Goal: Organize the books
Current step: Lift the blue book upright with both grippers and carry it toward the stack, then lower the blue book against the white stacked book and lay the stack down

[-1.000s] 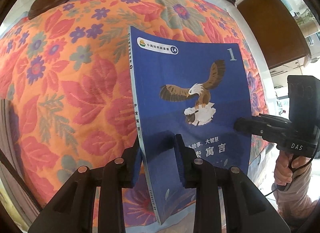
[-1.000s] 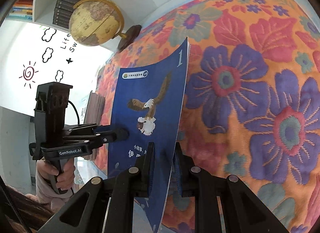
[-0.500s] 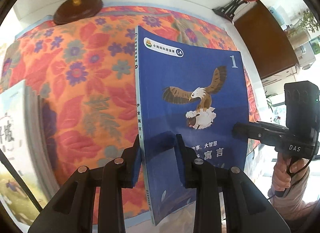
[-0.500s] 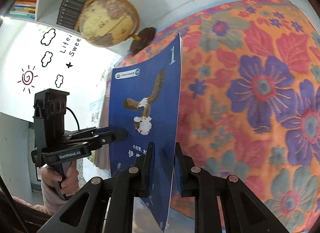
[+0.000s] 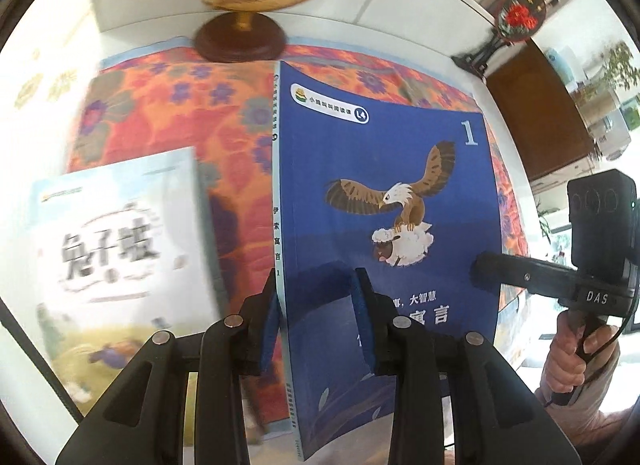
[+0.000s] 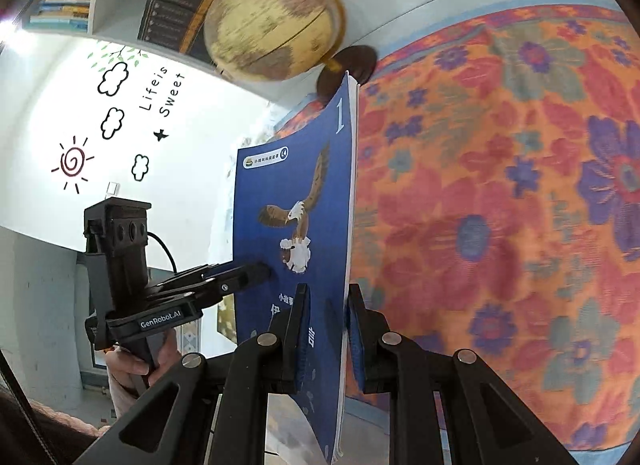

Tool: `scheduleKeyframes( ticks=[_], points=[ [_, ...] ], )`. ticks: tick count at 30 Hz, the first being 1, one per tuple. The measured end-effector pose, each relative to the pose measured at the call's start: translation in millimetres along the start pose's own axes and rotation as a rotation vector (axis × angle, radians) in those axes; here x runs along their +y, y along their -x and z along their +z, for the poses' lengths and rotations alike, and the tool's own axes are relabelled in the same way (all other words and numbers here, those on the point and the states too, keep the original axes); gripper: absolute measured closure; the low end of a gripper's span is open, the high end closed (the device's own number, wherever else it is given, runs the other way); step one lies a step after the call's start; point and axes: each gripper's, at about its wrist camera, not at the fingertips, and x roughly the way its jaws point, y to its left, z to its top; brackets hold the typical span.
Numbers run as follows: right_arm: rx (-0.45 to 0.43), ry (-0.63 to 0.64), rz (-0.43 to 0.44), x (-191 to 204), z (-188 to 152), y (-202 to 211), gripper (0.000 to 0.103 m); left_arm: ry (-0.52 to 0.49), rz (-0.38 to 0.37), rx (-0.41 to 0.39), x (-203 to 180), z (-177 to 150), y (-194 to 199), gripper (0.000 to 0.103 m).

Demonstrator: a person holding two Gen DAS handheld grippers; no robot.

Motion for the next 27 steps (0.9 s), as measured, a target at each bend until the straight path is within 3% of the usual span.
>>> scheduleKeyframes(
  ticks=[14, 27],
  points=[
    [0.044, 0.048, 0.033, 64.0, -4.4, -58.5, 0.085, 0.078, 0.039, -0.065, 74.3, -18.1, 46.1, 0.073],
    [0.104, 0.064, 0.034, 90.9, -1.2, -102.5, 0.085, 0.138, 0.066, -0.079, 120.9, -31.8, 60.0, 0.073]
  ],
)
